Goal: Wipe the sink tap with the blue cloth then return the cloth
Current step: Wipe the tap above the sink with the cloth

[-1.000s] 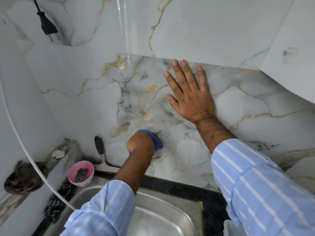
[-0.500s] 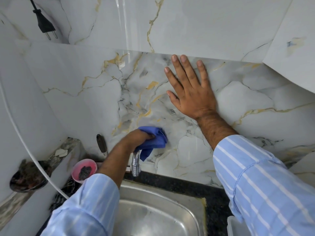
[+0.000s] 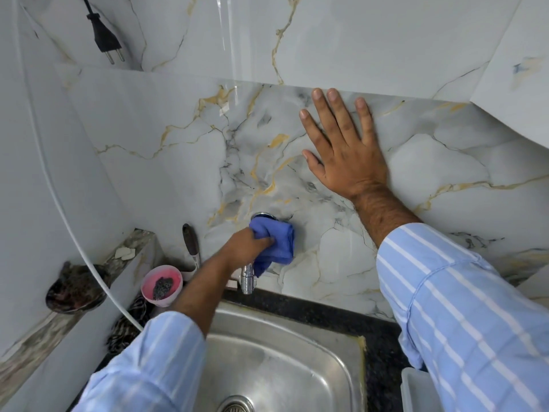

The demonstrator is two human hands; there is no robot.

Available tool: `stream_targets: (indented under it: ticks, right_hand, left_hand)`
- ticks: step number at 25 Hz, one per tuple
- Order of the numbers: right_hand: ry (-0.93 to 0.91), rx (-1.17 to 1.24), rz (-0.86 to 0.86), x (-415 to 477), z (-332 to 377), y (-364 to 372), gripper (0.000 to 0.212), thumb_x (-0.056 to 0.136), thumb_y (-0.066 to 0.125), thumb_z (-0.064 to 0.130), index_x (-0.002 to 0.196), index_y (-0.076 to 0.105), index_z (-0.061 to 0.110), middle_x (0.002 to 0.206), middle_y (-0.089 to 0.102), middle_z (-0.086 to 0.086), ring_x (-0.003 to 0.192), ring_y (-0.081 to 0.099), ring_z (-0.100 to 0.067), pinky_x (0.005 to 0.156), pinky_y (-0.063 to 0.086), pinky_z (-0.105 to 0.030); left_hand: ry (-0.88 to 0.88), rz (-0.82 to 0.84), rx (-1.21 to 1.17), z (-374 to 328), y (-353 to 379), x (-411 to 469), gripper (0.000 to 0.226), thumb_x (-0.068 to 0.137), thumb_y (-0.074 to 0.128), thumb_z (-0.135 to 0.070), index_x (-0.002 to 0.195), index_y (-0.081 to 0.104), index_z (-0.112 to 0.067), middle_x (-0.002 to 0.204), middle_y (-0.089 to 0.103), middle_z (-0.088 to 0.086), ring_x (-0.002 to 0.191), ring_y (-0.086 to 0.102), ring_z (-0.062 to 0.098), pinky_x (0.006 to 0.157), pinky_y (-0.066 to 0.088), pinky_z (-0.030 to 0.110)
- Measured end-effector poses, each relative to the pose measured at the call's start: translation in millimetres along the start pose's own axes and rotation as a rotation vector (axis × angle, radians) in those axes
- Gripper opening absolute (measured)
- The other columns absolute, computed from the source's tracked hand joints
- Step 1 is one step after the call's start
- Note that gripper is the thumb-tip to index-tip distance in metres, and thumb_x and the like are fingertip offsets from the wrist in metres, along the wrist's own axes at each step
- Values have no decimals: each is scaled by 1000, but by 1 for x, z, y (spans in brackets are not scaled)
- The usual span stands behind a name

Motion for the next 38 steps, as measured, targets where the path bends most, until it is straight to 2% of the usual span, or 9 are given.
stream_targets:
  ticks: [2, 8, 13, 17, 24, 30, 32, 34, 38]
  right_hand:
    - [-1, -2, 1, -1, 0, 1, 66, 116, 33, 50, 172, 26, 17, 177, 22, -12, 163, 30, -31, 131, 15, -58]
    - [-6, 2, 4, -1, 0, 2, 65, 115, 33, 50, 172, 26, 18, 176, 24, -12, 163, 31, -31, 130, 18, -59]
    - [-1, 1, 1, -1, 0, 1, 65, 116, 34, 49, 172, 27, 17, 176, 24, -12, 163, 31, -31, 130, 18, -59]
    - [-4, 9, 1, -2, 1, 1, 65, 116, 34, 50, 172, 26, 17, 176, 23, -12, 163, 30, -31, 130, 17, -59]
    - [-5, 4, 2, -2, 1, 2, 65, 115, 34, 49, 172, 26, 18, 176, 24, -12, 163, 31, -31, 130, 16, -59]
    - [1, 7, -4, -1, 0, 1, 65, 115, 34, 49, 172, 26, 18, 176, 25, -12, 162, 31, -32, 130, 13, -58]
    - [-3, 13, 3, -2, 1, 1, 65, 115, 33, 49, 172, 26, 17, 175, 25, -13, 162, 32, -32, 130, 15, -59]
    - [-9, 3, 4, -2, 1, 1, 65, 115, 33, 49, 172, 26, 17, 175, 25, -13, 162, 32, -32, 130, 17, -59]
    - [-8, 4, 0, -1, 0, 0, 65, 115, 33, 49, 172, 26, 17, 175, 26, -13, 162, 32, -32, 130, 19, -60]
  left_hand:
    - [103, -12, -276, 23, 1, -27, 36, 93, 63, -41, 90, 67, -5, 80, 75, 12, 75, 70, 24, 71, 52, 33]
    - [328, -397, -33, 60, 36, -60, 50, 87, 51, -63, 110, 48, -19, 87, 57, -18, 77, 59, -7, 61, 44, 23]
    - [442, -289, -9, 83, 39, -60, 59, 85, 55, -67, 125, 37, -28, 103, 58, -18, 97, 57, -13, 73, 41, 3]
    - [410, -173, 73, 90, 29, -57, 66, 80, 62, -67, 124, 36, -25, 102, 62, -10, 90, 62, -2, 71, 49, 15]
    - [63, -658, -227, 76, 82, -65, 41, 78, 71, -40, 100, 40, -23, 77, 62, -4, 65, 61, 17, 52, 43, 27]
    - [192, 28, -804, 94, 59, -45, 24, 75, 77, -34, 73, 68, -12, 58, 57, 6, 51, 52, 16, 51, 41, 28]
    - [154, 87, -816, 95, 55, -43, 31, 72, 80, -36, 73, 69, -7, 58, 56, 10, 50, 52, 18, 52, 40, 29]
    - [177, -57, -770, 93, 63, -43, 44, 73, 82, -42, 71, 62, -3, 59, 54, 9, 53, 50, 17, 51, 40, 29]
    - [-8, -752, -343, 78, 82, -60, 32, 71, 72, -55, 81, 56, -30, 56, 58, -13, 52, 56, -2, 50, 44, 14]
Point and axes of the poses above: each hand's wrist, its own x-axis towards the middle knuckle, its own y-axis out of the palm, z = x × y, the point moved 2 cm from there along x, towards the middle knuckle
